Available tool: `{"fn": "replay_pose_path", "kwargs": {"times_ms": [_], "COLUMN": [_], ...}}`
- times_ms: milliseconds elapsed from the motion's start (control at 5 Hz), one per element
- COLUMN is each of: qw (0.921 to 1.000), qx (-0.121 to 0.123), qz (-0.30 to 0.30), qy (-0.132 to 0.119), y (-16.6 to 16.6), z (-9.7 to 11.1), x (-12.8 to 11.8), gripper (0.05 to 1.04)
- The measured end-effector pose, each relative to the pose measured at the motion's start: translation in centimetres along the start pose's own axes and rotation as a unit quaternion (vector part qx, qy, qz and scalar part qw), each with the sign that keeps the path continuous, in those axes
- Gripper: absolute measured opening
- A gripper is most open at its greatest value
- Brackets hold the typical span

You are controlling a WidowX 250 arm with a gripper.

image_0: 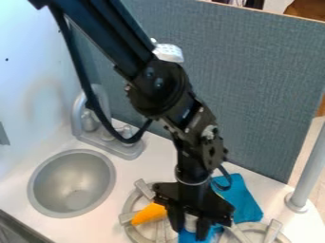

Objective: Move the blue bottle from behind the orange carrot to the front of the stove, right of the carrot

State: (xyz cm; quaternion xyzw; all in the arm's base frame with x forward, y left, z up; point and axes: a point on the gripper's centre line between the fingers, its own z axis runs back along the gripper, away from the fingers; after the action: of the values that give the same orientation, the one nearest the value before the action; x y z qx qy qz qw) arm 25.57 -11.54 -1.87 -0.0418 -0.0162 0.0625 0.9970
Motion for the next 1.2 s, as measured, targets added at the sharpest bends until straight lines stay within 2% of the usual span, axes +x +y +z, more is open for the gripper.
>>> {"fn": "replay_pose_path", "kwargs": {"times_ms": [600,800,1000,1200], "qw": [0.9997,0.9996,0.9998,0.9998], "qx": [0.008,0.009,0.019,0.021], "qz": [0.001,0.003,0.004,0.006], "qy": [-0.022,-0.027,-0.006,0.003], "y": [-1.3,-1.3,-1.0,-0.6], "z": [-0.5,-0.6,-1.7,-1.6], "x": [2.2,2.5,1.2,0.8], "gripper": [0.502,0.582,0.897,1.016]}}
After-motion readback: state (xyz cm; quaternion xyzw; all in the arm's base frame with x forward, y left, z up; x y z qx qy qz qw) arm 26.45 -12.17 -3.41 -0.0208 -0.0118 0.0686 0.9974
